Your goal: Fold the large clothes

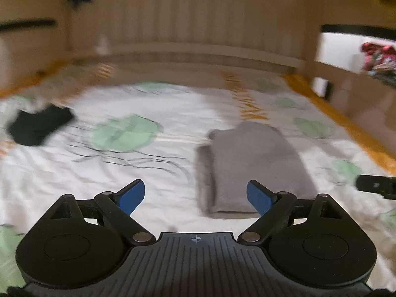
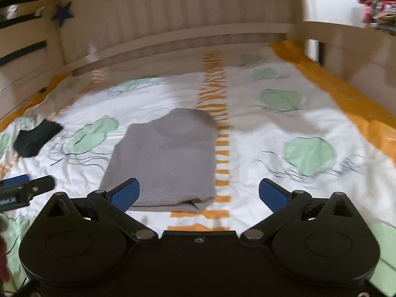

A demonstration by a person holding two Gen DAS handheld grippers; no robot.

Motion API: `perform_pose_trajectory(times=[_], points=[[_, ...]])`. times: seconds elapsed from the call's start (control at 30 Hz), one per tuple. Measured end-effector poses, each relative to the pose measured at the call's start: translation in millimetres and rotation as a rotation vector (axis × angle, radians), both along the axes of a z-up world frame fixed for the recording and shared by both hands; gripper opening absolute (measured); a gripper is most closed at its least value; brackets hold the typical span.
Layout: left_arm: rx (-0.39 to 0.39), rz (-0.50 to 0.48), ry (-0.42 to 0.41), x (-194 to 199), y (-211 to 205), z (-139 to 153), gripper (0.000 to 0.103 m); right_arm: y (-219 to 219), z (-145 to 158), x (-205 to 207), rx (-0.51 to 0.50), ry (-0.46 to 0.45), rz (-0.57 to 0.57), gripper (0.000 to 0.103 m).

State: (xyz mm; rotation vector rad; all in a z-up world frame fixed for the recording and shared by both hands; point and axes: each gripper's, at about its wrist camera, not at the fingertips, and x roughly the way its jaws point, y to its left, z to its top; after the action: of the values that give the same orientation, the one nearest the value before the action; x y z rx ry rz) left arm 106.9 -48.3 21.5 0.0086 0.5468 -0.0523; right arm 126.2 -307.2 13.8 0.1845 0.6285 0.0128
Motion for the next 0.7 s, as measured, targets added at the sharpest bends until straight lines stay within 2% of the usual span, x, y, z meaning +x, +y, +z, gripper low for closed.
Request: perform_pose_trajectory(times=[0.07,0.17,0.27,0.33,0.53,0.7], points=[[0.04,0.01,0.004,-9,-9,1,0.09,2,0,-8,-0.02,0.019,-0.045,0.102],[0.0,-0.044,0.056,-13,-13,-2,0.09,2,-7,-20,-0.024,0.028,-0.04,0.102],[-0.039,-0.06,0.102,-14,-13,-8,0.09,-1,-10,-28,0.03,0.023,-0.016,0.102],[-0.038,-0.061,0.113,-17,-14,-11,0.09,-2,-11,-33,0.048,0.007,-0.009,0.102],[-0.033,-0.053,0.147,-27,-22,-19,0.09,7,-14,-38,-0.007,-0.018,-0.018,0.102],[-0.046,-0.031,0.157,-32,-22,-20,0.09,4,-15,-43,0.029,-0.031,-0.026,0.102]])
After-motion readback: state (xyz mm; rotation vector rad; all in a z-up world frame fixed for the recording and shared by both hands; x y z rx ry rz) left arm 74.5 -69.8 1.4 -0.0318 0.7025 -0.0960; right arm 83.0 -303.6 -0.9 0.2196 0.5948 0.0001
